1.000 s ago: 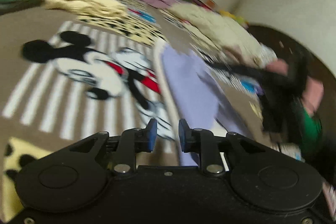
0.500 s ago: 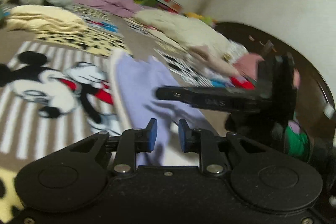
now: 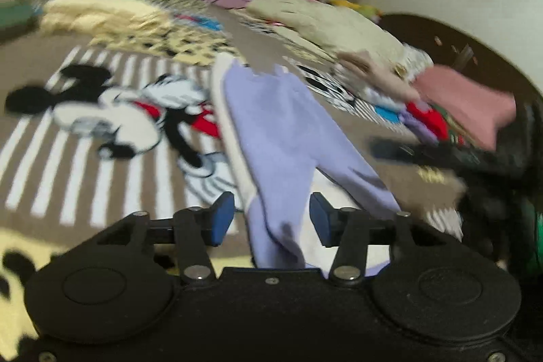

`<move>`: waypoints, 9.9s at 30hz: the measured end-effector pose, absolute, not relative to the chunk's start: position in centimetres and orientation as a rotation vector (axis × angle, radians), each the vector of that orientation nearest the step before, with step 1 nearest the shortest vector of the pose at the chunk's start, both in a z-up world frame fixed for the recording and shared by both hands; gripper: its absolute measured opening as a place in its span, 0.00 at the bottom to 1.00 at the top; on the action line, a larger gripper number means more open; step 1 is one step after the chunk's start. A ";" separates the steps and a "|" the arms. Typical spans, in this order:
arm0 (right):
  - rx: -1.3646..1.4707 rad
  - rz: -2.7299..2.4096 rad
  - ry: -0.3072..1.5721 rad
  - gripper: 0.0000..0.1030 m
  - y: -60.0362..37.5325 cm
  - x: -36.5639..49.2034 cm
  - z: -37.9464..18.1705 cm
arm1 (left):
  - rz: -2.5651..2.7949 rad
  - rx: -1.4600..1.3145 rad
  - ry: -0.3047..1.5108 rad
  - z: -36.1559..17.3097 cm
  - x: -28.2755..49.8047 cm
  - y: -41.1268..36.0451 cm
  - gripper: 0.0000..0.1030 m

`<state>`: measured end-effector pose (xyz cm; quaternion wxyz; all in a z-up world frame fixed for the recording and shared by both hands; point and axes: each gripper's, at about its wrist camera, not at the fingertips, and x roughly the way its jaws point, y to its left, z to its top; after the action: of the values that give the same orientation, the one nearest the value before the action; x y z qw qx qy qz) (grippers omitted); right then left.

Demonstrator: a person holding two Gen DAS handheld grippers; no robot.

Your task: Fold clothes

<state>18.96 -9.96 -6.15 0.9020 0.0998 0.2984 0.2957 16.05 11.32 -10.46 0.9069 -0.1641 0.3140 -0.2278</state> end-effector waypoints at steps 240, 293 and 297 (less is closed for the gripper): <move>0.584 0.493 0.703 0.68 -21.1 18.4 -11.1 | -0.316 -0.651 0.701 -10.3 19.6 12.5 0.58; 0.692 0.898 0.562 0.20 -7.0 33.8 -2.9 | -0.254 -0.949 0.378 -1.1 30.4 24.6 0.18; 0.684 0.922 0.530 0.20 -4.3 39.3 -0.4 | -0.225 -0.935 0.328 0.5 35.1 26.7 0.18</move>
<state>39.34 -4.29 -0.43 0.8067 0.3197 0.2475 0.4310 35.08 26.71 0.49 0.8738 -0.4475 0.1573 -0.1076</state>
